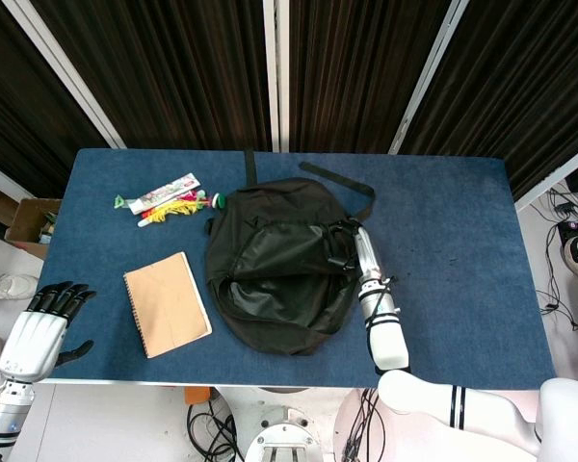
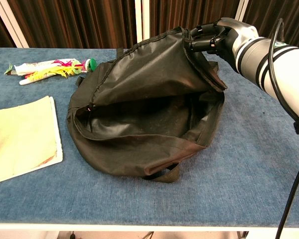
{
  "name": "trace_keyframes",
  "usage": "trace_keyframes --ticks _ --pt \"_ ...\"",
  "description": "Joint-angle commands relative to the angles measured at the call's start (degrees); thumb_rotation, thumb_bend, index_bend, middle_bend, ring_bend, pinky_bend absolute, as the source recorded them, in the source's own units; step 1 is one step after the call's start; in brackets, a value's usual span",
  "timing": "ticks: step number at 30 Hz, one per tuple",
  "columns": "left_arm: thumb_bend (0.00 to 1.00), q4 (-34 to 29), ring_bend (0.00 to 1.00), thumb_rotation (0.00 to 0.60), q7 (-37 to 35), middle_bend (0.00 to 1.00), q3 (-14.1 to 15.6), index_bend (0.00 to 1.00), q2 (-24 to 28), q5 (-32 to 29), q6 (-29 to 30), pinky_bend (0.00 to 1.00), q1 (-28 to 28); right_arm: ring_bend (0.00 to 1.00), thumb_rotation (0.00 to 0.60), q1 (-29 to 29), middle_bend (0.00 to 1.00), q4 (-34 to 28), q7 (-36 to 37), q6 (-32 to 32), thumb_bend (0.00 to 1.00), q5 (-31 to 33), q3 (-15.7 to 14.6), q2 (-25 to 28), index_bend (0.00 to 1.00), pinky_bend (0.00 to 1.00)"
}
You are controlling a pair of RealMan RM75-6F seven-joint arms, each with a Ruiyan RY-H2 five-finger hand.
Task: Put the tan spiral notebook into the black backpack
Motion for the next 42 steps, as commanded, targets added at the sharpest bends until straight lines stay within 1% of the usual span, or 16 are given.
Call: trace_keyframes --ticks 1,8,14,18,23,26,30,35,42 --pt "0.01 0.17 0.16 0.6 -0.08 0.21 0.08 0.26 -0.2 -0.13 -0.4 0.2 -0.19 0.25 0.6 0.16 0.46 0.18 0.07 0.06 0.49 0.12 -0.03 0.04 0.55 0.04" --pt "0.01 2.28 0.17 0.6 -1.37 0.21 0.31 0.26 -2.5 -0.29 -3.72 0.2 -2.08 0.25 0.6 0.19 0.46 -0.45 0.05 0.2 0.49 -0.68 -0.62 0.77 0.55 0.04" --pt "0.01 8.59 0.17 0.6 -2.95 0.21 -0.73 0.26 -7.49 -0.89 -9.3 0.2 -6.25 0.25 0.6 0.07 0.46 -1.74 -0.58 0.64 0.49 -0.54 -0.74 2.01 0.55 0.04" --pt "0.02 13.9 0.17 0.6 -1.55 0.21 -1.19 0.26 -10.59 -1.63 -14.27 0.2 -9.53 0.25 0.6 -0.05 0.46 -2.26 -0.59 0.83 0.5 -0.59 -0.91 2.61 0.55 0.04" --pt "0.02 18.06 0.16 0.6 -0.25 0.2 -1.89 0.25 -12.16 -4.09 -18.78 0.2 -11.98 0.25 0.6 -0.01 0.46 -2.59 -0.52 0.72 0.5 -0.61 -1.35 2.89 0.55 0.04" --pt "0.02 19.54 0.15 0.6 0.27 0.19 -1.67 0.23 -12.31 -5.6 -21.45 0.2 -12.96 0.25 0.6 0.04 0.46 -2.62 -0.26 0.6 0.5 -0.85 -1.6 2.96 0.55 0.04" --pt "0.02 19.78 0.15 0.6 -1.17 0.18 -1.26 0.22 -12.59 -6.38 -22.32 0.19 -13.36 0.25 0.6 0.2 0.46 -2.28 -0.05 0.48 0.5 -0.64 -1.59 2.96 0.55 0.04" --pt "0.02 20.73 0.15 0.6 -4.97 0.18 -0.39 0.22 -13.61 -4.84 -21.19 0.19 -13.96 0.25 0.6 0.32 0.46 -1.75 0.53 0.02 0.5 -0.01 -1.45 2.98 0.55 0.04" --pt "0.02 23.52 0.15 0.6 -6.39 0.18 0.03 0.22 -15.84 -4.7 -23.44 0.19 -16.15 0.25 0.6 0.36 0.46 -1.49 0.98 -0.24 0.5 0.33 -1.5 3.23 0.55 0.04"
